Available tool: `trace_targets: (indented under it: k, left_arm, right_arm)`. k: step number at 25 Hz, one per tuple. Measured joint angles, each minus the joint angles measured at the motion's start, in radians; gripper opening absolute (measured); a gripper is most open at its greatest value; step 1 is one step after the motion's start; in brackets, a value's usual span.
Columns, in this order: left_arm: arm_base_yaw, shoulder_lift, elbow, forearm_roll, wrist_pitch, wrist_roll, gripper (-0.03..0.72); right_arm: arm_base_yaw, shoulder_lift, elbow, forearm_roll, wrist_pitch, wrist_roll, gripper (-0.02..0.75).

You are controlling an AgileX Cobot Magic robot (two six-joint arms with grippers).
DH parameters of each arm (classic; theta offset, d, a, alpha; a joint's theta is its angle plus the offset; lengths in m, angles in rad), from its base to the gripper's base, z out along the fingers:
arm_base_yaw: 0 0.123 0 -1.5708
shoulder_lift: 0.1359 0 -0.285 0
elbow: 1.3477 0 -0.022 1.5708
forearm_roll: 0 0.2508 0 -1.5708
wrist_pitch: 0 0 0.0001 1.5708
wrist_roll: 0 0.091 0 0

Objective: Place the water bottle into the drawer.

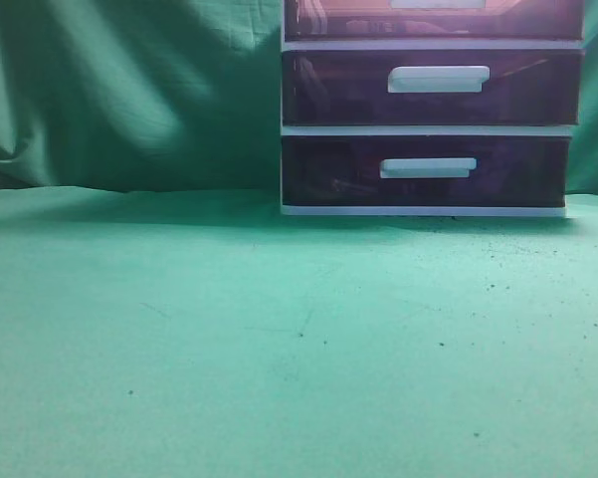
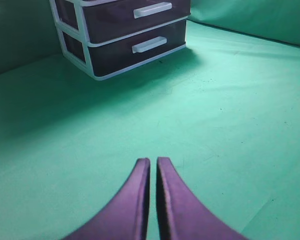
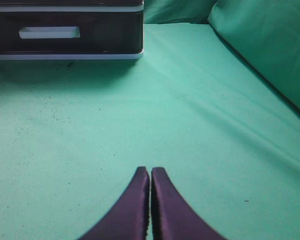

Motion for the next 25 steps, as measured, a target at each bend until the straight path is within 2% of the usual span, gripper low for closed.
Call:
trace_targets:
  k: [2,4,6,9,13,16,20,25]
  left_arm:
    - [0.017,0.0,0.005,0.0,-0.015,0.0,0.0]
    - [0.069,0.0,0.027,-0.019,-0.099,0.0,0.0]
    - [0.155,0.0,0.071,-0.025,-0.235,0.002,0.0]
    - [0.324,0.0,0.166,-0.025,-0.366,0.015,0.0]
    - [0.533,0.002,0.285,-0.026,-0.43,0.019,0.0]
    - [0.644,0.002,0.346,-0.033,-0.451,0.019,0.0]
    - [0.717,0.002,0.411,-0.048,-0.456,0.019,0.0]
    - [0.739,0.002,0.428,-0.048,-0.434,0.019,0.0]
  right_arm:
    - [0.0,0.0,0.0,0.0,0.0,0.0,0.0]
    - [0.0,0.0,0.0,0.0,0.0,0.0,0.0]
    - [0.0,0.0,0.0,0.0,0.0,0.0,0.0]
    - [0.0,0.0,0.0,0.0,0.0,0.0,0.0]
    - [0.0,0.0,0.0,0.0,0.0,0.0,0.0]
    - [0.0,0.0,0.0,0.0,0.0,0.0,0.0]
    - [0.0,0.0,0.002,-0.002,0.0,0.0,0.0]
    - [0.0,0.0,0.002,-0.002,-0.004,0.0,0.0]
